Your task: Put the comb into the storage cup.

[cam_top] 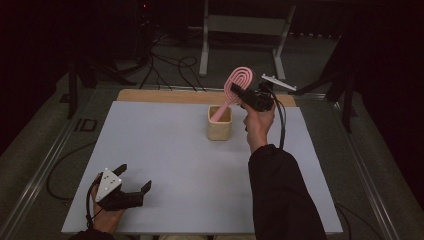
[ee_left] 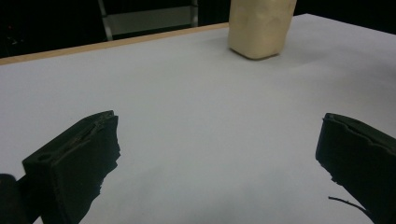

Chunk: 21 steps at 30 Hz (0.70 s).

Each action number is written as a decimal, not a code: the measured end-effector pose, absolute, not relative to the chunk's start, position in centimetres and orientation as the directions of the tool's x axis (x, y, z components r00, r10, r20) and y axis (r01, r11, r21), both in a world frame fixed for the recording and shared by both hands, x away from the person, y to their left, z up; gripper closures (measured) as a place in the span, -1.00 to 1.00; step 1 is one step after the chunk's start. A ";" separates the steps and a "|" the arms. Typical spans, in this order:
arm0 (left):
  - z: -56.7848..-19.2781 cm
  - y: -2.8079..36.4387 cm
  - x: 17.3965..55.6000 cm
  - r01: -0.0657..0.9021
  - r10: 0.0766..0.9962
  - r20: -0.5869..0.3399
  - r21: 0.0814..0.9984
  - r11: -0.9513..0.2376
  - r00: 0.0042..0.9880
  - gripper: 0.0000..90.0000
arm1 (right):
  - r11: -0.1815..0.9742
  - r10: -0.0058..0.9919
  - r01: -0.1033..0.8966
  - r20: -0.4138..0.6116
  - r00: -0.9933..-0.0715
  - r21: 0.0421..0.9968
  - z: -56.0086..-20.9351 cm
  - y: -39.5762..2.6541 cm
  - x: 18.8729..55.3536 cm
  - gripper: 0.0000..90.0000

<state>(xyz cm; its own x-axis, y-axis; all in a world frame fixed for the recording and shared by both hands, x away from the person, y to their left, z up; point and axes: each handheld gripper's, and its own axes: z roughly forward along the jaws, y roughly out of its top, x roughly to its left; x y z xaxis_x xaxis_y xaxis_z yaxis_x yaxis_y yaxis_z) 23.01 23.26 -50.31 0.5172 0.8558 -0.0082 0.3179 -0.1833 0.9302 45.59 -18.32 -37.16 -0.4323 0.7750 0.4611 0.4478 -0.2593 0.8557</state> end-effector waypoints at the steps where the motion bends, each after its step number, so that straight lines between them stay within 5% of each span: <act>1: -50.3 23.3 23.0 0.318 0.856 -0.008 0.930 -0.184 0.517 -1.00 | -0.256 0.776 0.446 0.457 -0.434 0.858 -37.2 -18.3 45.6 0.41; 21: -50.3 23.3 23.0 0.318 0.856 -0.007 0.930 -0.184 0.517 -1.00 | -0.256 0.776 0.462 0.465 -0.426 0.850 -38.5 -18.1 45.6 0.40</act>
<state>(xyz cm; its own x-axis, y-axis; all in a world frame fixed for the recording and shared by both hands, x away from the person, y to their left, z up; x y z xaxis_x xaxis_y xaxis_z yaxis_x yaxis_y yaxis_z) 23.01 23.26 -50.30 0.5171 0.8559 -0.0073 0.3180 -0.1842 0.9300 45.60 -18.11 -38.48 -0.4260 0.7762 0.4649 0.4615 -0.2556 0.8495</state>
